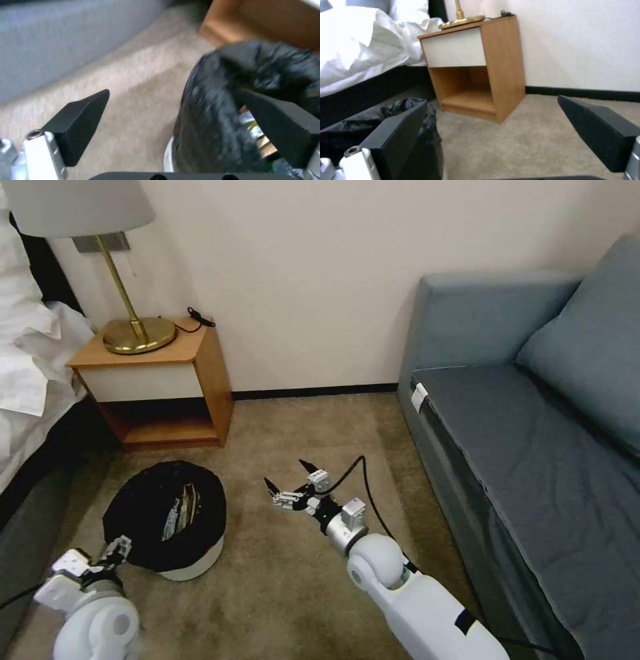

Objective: Pick up the trash bin, then pick up the garbage on the floor and place it into the trash bin.

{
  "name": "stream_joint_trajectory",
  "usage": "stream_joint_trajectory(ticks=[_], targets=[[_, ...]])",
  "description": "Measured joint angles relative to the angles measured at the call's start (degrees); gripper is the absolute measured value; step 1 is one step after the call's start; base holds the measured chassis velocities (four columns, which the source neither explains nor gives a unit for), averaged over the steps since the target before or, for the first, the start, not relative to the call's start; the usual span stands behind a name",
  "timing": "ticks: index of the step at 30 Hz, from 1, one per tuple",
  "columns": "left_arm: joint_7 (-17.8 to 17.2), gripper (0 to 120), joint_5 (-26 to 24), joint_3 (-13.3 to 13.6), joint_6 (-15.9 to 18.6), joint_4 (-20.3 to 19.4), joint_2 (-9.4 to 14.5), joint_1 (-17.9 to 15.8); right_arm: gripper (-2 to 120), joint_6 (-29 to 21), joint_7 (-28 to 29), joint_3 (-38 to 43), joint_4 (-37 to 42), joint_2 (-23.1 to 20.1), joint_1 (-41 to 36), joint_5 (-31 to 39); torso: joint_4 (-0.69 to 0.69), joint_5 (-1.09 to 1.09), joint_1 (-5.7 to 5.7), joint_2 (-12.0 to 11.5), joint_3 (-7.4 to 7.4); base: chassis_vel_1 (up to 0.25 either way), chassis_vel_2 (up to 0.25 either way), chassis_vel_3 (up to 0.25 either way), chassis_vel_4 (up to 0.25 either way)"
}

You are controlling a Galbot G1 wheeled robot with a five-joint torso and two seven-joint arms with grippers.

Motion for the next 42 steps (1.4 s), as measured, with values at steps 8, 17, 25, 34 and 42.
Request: stream_joint_trajectory(ticks=[8,17,25,34,42], targets=[[6.8,100,7.3,0.3,-2.0,-6.9,0.7,4.1,100,2.4,-0.9,4.4,3.3,-1.7,-4.0,-0.1,0.0,0.01,0.0,0.0,0.0,0.0,0.0,0.0,0.0],[22.2,100,19.7,2.8,-9.0,-15.4,0.9,8.8,100,2.7,2.2,8.2,7.0,-1.4,-8.7,4.5,0.0,0.01,0.0,0.0,0.0,0.0,0.0,0.0,0.0],[30.4,100,25.1,3.3,-16.6,-15.9,-1.8,12.2,100,2.7,3.1,12.3,9.3,1.5,-13.6,9.3,0.0,0.0,0.0,0.0,0.0,0.0,0.0,0.0,0.0],[32.1,100,27.1,3.4,-19.2,-13.6,-4.1,12.7,100,2.9,3.2,14.9,10.0,3.3,-16.3,12.4,0.0,0.0,0.0,0.0,0.0,0.0,0.0,0.0,0.0],[31.9,100,27.1,3.4,-19.2,-13.5,-4.1,12.6,100,2.9,3.3,15.0,9.9,3.4,-16.4,12.6,0.0,0.0,0.0,0.0,0.0,0.0,0.0,0.0,0.0]])
